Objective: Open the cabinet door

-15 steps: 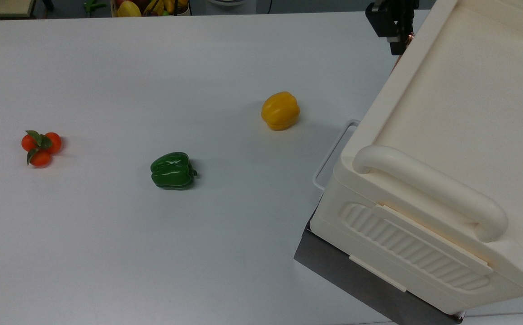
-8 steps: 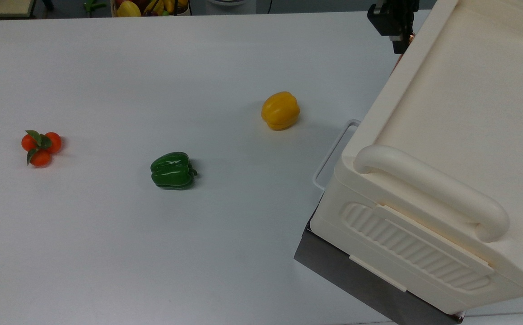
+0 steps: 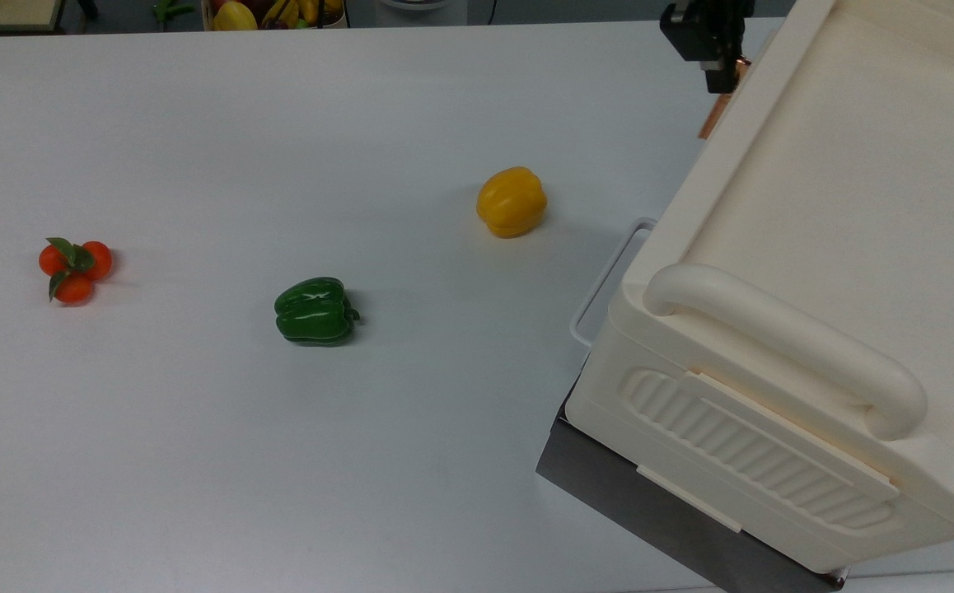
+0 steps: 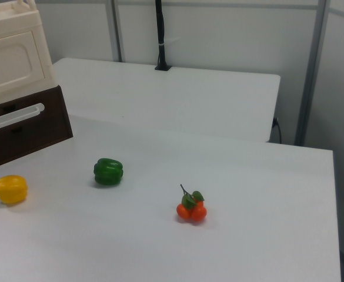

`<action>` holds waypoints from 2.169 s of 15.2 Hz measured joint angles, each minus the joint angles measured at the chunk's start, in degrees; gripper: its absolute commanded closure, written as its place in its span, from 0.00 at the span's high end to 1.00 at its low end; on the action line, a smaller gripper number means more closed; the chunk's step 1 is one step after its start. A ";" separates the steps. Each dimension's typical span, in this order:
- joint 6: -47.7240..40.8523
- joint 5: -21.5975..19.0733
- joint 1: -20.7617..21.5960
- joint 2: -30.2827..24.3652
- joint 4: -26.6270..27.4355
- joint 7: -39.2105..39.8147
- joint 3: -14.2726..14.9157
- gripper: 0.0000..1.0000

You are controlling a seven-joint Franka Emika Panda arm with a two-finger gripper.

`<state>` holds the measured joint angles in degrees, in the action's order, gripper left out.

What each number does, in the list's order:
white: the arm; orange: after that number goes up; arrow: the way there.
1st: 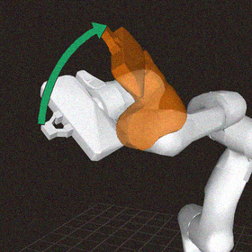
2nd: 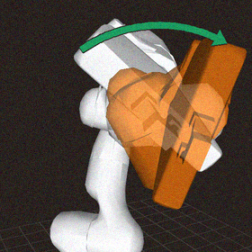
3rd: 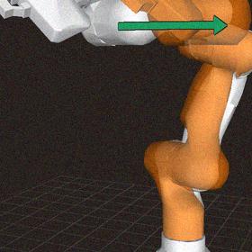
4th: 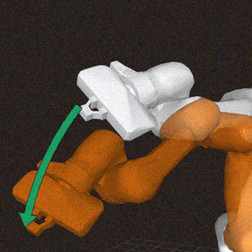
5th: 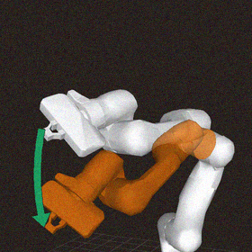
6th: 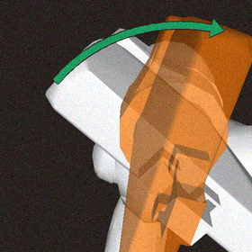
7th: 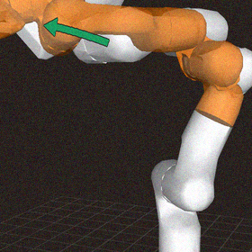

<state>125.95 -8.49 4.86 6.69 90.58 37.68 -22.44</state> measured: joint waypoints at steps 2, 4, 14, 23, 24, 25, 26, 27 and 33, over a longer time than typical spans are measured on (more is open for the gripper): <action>-2.35 0.00 -0.96 -0.80 0.04 0.05 -0.02 0.00; -3.61 0.00 -1.60 -1.36 0.25 0.06 -0.04 0.00; -10.57 -0.07 -5.57 -3.39 0.36 0.07 -0.07 0.00; -15.32 -3.27 -12.21 -4.12 1.45 0.30 3.03 0.51; -15.32 -3.78 -13.02 -3.89 1.55 0.47 3.83 0.52; -15.32 -3.82 -13.21 -3.82 1.56 0.49 4.42 0.53; -15.32 -3.83 -13.31 -3.80 1.56 0.49 5.21 0.54; -15.32 -3.83 -13.55 -3.79 1.56 0.49 5.86 0.55; -15.20 -3.86 -15.36 -3.97 0.85 0.60 8.88 1.00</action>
<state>110.75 -12.36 -10.51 2.72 91.43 38.28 -13.56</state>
